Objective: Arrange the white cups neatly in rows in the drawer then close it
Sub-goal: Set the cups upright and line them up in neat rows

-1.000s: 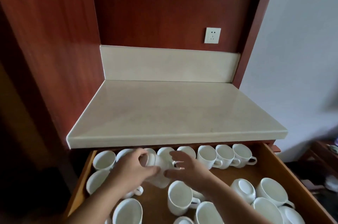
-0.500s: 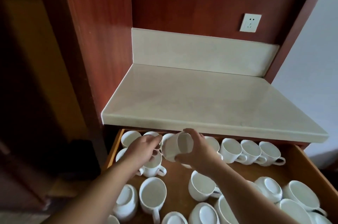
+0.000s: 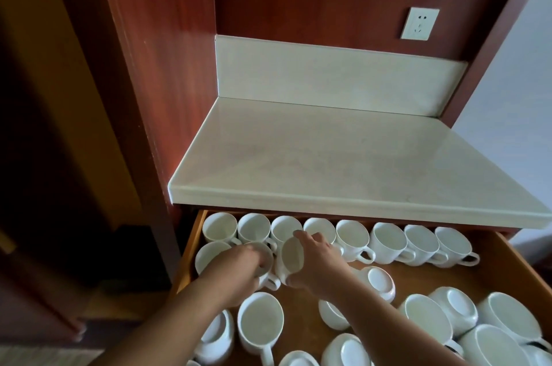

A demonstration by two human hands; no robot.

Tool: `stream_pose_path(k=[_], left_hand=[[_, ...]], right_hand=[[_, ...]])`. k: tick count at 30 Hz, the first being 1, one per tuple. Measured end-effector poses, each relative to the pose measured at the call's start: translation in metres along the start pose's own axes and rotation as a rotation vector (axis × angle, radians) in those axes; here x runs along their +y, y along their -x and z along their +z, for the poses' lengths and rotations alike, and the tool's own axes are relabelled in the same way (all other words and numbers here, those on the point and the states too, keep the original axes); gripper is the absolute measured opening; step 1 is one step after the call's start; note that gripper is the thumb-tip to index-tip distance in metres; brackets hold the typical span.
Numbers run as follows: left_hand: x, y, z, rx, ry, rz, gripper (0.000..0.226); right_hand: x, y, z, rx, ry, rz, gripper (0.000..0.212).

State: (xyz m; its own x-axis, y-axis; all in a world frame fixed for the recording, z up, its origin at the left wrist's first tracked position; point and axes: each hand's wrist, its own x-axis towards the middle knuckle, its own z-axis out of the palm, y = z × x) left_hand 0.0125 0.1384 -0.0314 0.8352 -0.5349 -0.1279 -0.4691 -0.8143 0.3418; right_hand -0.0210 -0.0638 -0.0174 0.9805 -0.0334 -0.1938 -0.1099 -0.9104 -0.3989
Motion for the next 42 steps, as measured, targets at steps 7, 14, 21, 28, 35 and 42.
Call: stream_pose_path(k=[7,14,21,28,35,42], left_hand=[[-0.005,-0.010,0.009,0.004,-0.152,0.091,0.033],[-0.007,-0.008,0.013,0.008,-0.167,0.104,0.009],[-0.003,-0.010,0.013,0.032,-0.113,0.097,0.004],[0.035,-0.023,0.024,0.173,-0.115,0.290,0.029],[0.056,-0.042,0.043,0.098,-0.159,0.223,0.016],[0.063,-0.042,0.035,-0.015,-0.190,0.148,0.043]], right_hand=[[0.001,-0.011,0.019,-0.012,0.005,0.005,0.088],[0.005,-0.016,0.027,0.013,0.008,-0.017,0.087],[0.010,-0.016,0.030,0.017,-0.002,-0.056,0.096],[0.042,-0.003,-0.022,0.041,-0.027,0.006,0.075],[0.111,0.023,-0.056,0.015,0.039,0.193,0.056],[0.137,0.031,-0.051,-0.107,-0.004,0.235,0.048]])
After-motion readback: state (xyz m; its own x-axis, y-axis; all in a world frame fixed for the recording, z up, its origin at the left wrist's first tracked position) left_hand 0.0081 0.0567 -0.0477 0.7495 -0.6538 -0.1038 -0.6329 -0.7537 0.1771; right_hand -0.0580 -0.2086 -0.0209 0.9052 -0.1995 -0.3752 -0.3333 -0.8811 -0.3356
